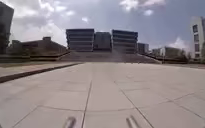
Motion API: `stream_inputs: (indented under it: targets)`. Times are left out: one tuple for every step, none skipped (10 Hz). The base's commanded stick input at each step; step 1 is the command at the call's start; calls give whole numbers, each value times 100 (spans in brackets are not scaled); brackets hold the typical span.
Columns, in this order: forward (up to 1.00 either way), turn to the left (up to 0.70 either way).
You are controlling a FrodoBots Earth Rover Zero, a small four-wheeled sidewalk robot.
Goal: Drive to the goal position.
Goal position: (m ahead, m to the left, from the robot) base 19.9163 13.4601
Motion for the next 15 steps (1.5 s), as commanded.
stream_inputs:
  targets:
    - [100, 0]
    - [100, 0]
    - [100, 0]
    - [100, 0]
    - [100, 24]
    - [100, 5]
    - [100, 0]
    - [100, 0]
    - [100, 0]
    - [100, 0]
    - [100, 0]
    - [100, 0]
    - [100, 0]
    - [100, 0]
    - [100, 0]
